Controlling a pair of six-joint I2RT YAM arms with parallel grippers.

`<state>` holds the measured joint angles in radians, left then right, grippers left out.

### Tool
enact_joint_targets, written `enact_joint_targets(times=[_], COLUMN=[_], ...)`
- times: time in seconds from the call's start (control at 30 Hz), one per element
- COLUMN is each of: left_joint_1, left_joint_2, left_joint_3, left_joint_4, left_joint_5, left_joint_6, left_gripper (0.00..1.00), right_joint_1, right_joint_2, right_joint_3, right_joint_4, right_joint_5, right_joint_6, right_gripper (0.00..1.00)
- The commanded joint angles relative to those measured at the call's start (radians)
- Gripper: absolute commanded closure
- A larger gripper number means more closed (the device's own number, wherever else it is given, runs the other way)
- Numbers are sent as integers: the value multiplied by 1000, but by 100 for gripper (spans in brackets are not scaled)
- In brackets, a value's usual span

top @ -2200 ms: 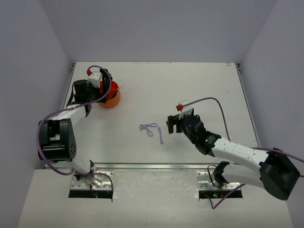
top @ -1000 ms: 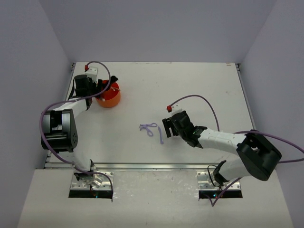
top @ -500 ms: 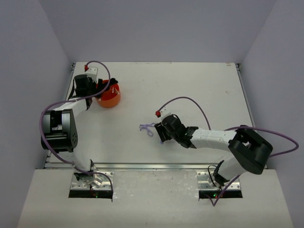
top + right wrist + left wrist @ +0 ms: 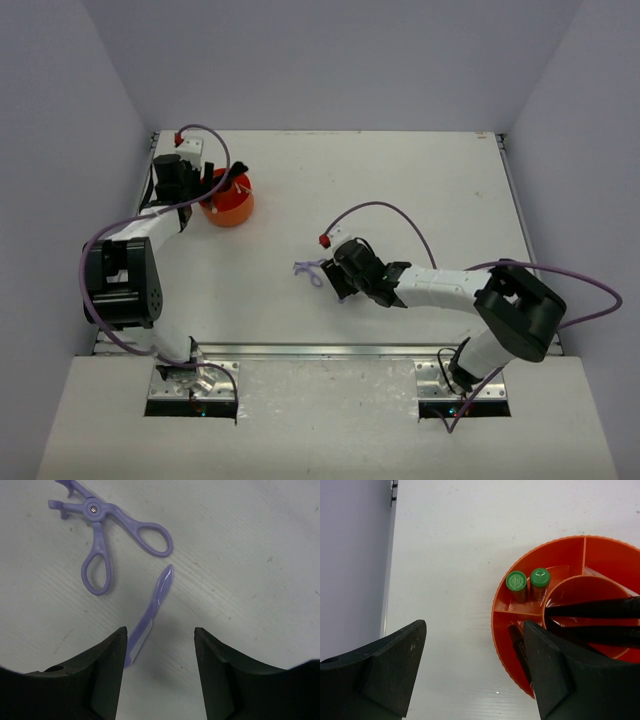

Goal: Organize the makeup

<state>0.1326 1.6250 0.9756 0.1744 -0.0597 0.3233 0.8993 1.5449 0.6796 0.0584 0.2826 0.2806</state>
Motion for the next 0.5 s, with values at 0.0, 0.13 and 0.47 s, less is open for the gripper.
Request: enact_joint_targets(times=[0.0, 0.13, 0.47], left_joint_1=[9, 8, 10], left_joint_2=[-78, -92, -180], left_joint_3=[49, 60, 20], left_joint_4=[10, -8, -27], left_joint_5=[2, 14, 41], left_joint_6=[-15, -22, -36], left_gripper=[24, 24, 23], right_joint_1=[4, 5, 7], right_joint_2=[-97, -75, 147], right_joint_3=[15, 41, 242], right_joint_4=[45, 11, -83], right_joint_5=[-64, -205, -335], right_joint_6=[-129, -158, -144], right_gripper=[43, 39, 37])
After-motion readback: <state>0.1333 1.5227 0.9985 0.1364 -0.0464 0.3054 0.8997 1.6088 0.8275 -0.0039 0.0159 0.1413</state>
